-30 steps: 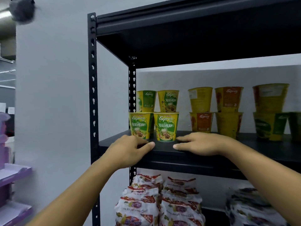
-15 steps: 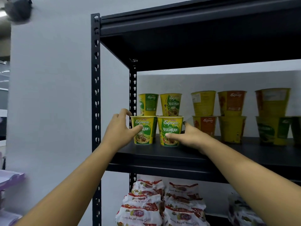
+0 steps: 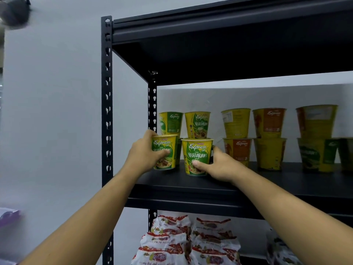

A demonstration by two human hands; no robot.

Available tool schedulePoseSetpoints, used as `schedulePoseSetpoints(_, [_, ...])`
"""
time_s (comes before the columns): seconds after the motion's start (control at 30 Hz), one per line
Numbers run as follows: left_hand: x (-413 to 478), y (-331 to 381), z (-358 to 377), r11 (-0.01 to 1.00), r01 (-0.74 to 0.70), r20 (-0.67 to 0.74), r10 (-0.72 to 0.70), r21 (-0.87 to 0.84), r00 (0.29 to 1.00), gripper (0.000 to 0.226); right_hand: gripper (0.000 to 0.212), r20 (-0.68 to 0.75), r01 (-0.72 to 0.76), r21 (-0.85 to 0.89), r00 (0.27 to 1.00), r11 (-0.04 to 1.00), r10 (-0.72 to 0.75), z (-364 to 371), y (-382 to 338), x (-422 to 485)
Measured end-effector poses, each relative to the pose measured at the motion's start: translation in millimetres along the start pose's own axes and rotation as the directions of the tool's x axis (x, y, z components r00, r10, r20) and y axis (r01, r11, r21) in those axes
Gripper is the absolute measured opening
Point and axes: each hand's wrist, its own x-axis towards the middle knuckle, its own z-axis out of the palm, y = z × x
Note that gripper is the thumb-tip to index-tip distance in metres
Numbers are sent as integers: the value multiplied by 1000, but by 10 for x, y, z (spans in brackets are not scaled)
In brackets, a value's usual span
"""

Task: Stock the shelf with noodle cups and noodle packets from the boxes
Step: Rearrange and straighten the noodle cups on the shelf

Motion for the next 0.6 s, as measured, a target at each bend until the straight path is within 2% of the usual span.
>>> schedulePoseSetpoints(0.13, [80, 94, -59, 995, -67, -146, 55, -79, 988, 54, 83, -9, 10, -11, 1000, 1000, -10, 6, 8, -3])
schedulePoseSetpoints(0.33, [259, 372, -91, 960, -220, -293, 162, -176, 942, 55, 84, -7, 26, 1, 1000, 1000, -26, -2, 13, -11])
schedulePoseSetpoints(0.6, [357, 719, 80, 925, -317, -197, 277, -212, 940, 51, 83, -36, 42, -24, 998, 999, -43, 19, 26, -18])
